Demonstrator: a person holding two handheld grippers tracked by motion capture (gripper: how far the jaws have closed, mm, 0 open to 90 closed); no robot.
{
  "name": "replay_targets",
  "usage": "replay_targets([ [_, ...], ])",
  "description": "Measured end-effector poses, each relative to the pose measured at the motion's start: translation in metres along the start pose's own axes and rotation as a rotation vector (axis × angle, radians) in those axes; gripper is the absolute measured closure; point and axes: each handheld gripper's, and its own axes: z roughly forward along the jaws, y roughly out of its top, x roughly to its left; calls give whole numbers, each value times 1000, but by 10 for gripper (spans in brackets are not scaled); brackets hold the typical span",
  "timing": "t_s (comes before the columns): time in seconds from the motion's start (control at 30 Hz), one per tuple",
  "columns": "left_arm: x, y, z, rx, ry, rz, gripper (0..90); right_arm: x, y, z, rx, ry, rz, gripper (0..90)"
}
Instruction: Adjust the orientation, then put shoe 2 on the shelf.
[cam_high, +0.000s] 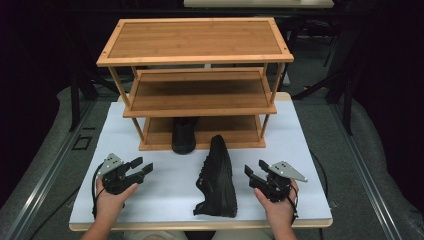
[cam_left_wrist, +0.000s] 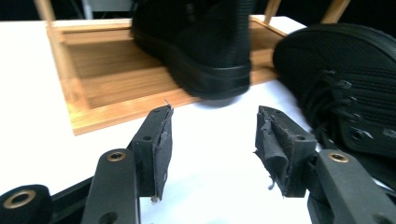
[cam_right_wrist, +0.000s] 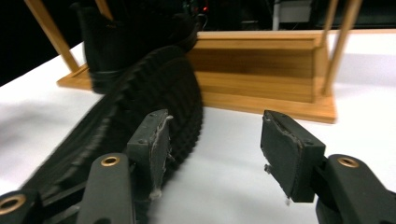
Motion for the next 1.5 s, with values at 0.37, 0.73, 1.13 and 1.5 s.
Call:
replay_targets([
  [0.37, 6, -5, 4, 30, -6, -56, 462, 34, 15, 4, 47, 77, -55, 352],
  [0.73, 3, -7, 8, 41, -8, -38, 426, 58, 13, 24, 121, 111, -106, 268],
  [1.13, 3, -9, 10, 49, -9, -36, 416, 68, 9, 34, 186, 90, -129, 268],
  [1.5, 4, -10, 10, 48, -1, -38, 415, 63, 8, 31, 187, 76, -114, 278],
])
